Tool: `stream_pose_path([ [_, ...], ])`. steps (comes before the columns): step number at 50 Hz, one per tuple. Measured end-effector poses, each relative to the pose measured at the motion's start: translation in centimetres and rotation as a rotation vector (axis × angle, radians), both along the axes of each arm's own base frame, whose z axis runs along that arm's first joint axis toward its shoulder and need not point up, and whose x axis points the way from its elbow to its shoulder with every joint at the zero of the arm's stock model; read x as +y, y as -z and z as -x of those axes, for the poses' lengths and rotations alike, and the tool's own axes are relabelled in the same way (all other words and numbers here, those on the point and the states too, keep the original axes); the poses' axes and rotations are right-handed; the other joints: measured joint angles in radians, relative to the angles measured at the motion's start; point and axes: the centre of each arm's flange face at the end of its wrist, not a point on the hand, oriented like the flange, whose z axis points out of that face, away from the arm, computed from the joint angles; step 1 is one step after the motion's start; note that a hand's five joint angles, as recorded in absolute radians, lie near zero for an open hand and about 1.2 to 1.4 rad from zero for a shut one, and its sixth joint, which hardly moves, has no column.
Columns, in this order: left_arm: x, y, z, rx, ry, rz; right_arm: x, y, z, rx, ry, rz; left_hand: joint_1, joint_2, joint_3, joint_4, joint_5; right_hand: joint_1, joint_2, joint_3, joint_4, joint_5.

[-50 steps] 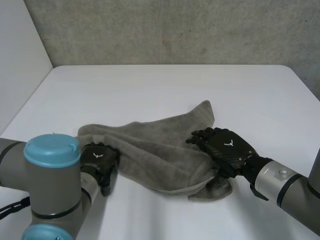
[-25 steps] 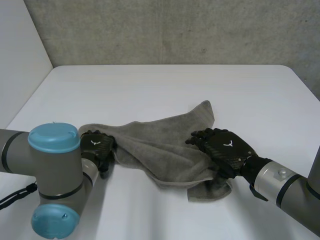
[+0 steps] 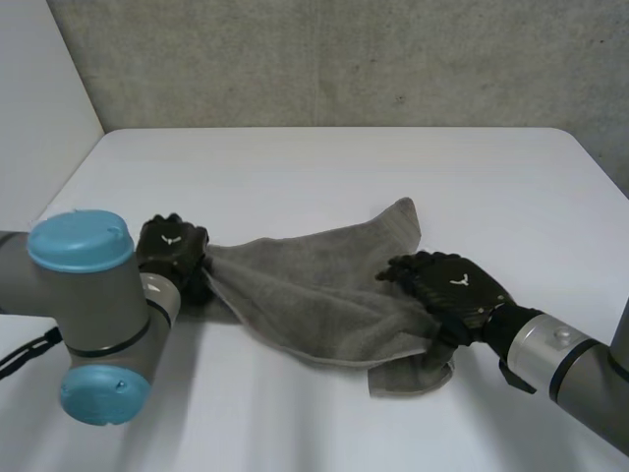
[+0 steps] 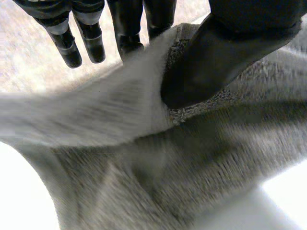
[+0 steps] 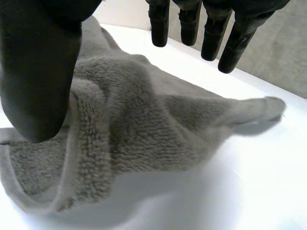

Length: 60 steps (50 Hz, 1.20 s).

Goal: Fold the towel.

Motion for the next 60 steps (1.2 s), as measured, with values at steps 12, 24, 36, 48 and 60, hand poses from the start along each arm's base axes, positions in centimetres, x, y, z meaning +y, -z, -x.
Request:
stream_pose_path([
  [12,1.4,-4.1,-0.7,0.058,0.025,0.075,-0.1,-0.1,2.8,-0.021,0.118,-0.132,0.0,0.0,0.0,0.0,0.0,0.0,0.0,0.0,0.0,0.0],
  [24,2.2,-5.2,-1.2,0.164,0.004,0.05,1.1,1.1,3.3,-0.146,0.211,-0.257,0.0,0.0,0.0,0.0,0.0,0.0,0.0,0.0,0.0,0.0],
  [36,2.3,-5.1,-1.1,0.198,0.011,0.034,1.0,0.0,5.8,-0.193,0.308,-0.232,0.0,0.0,0.0,0.0,0.0,0.0,0.0,0.0,0.0,0.001],
  [48,2.5,-5.0,-1.0,0.2,0.022,0.031,1.8,0.8,5.8,-0.196,0.302,-0.267,0.0,0.0,0.0,0.0,0.0,0.18,0.17,0.0,0.0,0.207],
  [60,2.7,-4.9,-1.0,0.2,0.024,0.028,2.7,0.8,6.0,-0.187,0.306,-0.271,0.0,0.0,0.0,0.0,0.0,0.305,0.288,0.0,0.0,0.316],
])
